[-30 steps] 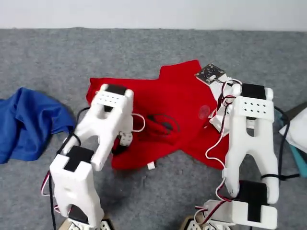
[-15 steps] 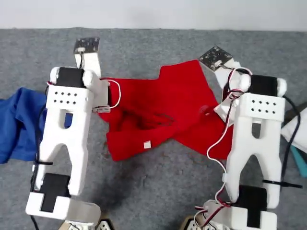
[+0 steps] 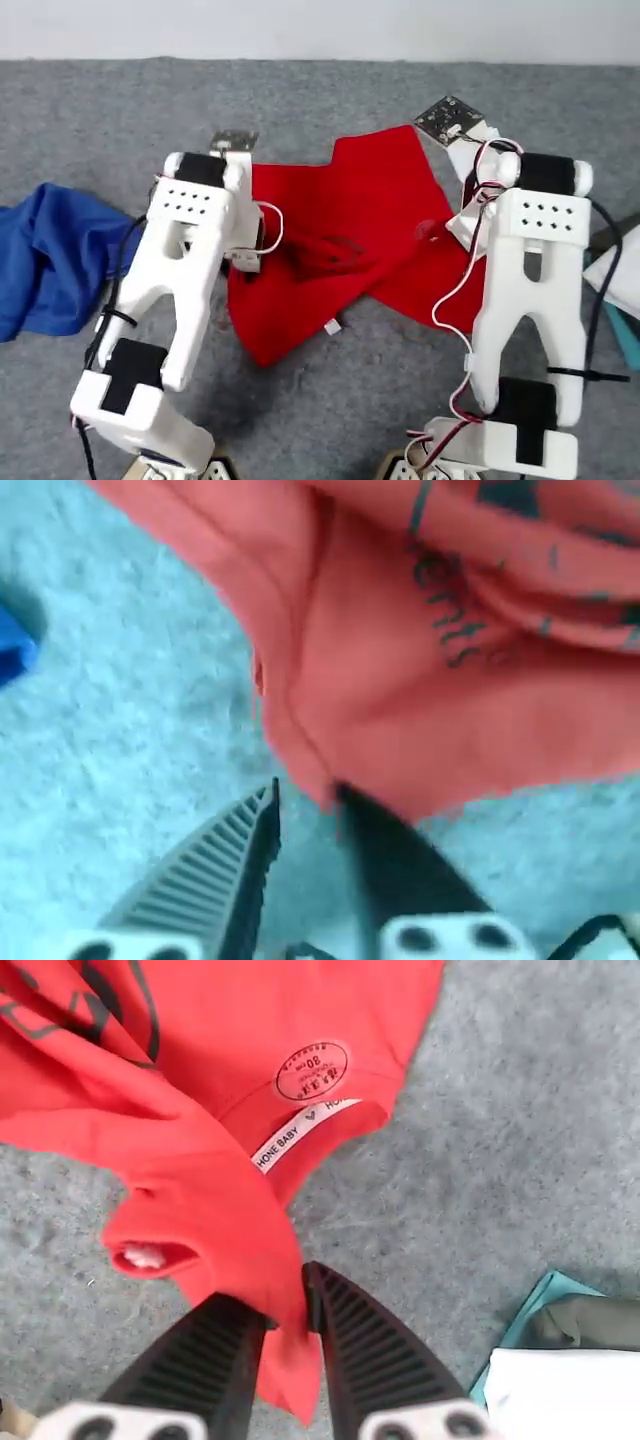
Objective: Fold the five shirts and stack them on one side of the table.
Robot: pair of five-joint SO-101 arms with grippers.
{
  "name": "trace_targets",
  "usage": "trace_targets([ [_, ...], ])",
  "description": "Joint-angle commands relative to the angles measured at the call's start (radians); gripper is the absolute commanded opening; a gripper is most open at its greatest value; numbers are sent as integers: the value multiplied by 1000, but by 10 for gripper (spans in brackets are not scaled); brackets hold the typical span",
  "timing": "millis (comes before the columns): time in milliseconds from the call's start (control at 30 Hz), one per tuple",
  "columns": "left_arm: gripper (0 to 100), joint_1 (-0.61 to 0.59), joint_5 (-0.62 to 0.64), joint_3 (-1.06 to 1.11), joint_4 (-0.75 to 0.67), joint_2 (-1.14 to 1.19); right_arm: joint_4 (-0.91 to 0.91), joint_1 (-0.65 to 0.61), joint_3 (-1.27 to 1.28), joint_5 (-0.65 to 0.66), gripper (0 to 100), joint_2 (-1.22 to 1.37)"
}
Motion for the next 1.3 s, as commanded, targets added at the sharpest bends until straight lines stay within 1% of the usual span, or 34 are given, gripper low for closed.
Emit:
trace_targets([
  [0, 356, -23, 265, 47, 34, -12, -2, -1, -32, -8, 8, -7],
  [33, 390, -23, 319, 59, 34, -12, -2, -1, -32, -8, 8, -7],
  [100, 400, -21, 373, 97, 34, -12, -2, -1, -32, -8, 8, -7],
  [233, 400, -5, 376, 188, 35, -5, -2, -1, -32, -8, 8, -7],
  [367, 397, 31, 376, 214, 34, -3, -4, -2, -32, -8, 8, -1],
  [533, 321, 153, 379, 265, 32, -3, -18, -8, -37, -8, 8, -1],
  [633, 291, 190, 379, 265, 17, 0, -16, -4, -37, -8, 8, -1],
  [700, 290, 189, 379, 268, -15, 26, -12, -1, -37, -8, 8, -1],
  [767, 290, 149, 381, 260, -23, 77, -10, -1, -35, -8, 8, -7],
  [833, 291, 58, 427, 225, -17, 141, -10, 7, -35, -6, 8, -8],
  [900, 293, -63, 493, 148, 32, 218, -10, 18, -35, -6, 8, -7],
  [967, 314, -160, 506, 101, 34, 293, -10, 21, -35, -6, 8, -1],
  [1000, 325, -180, 506, 90, 34, 333, -10, 21, -34, -6, 8, -1],
  [1067, 348, -175, 506, 87, 34, 397, -10, 15, -34, -6, 8, -1],
  [1267, 359, -23, 506, 56, 34, 442, -12, 4, -32, -6, 8, -1],
])
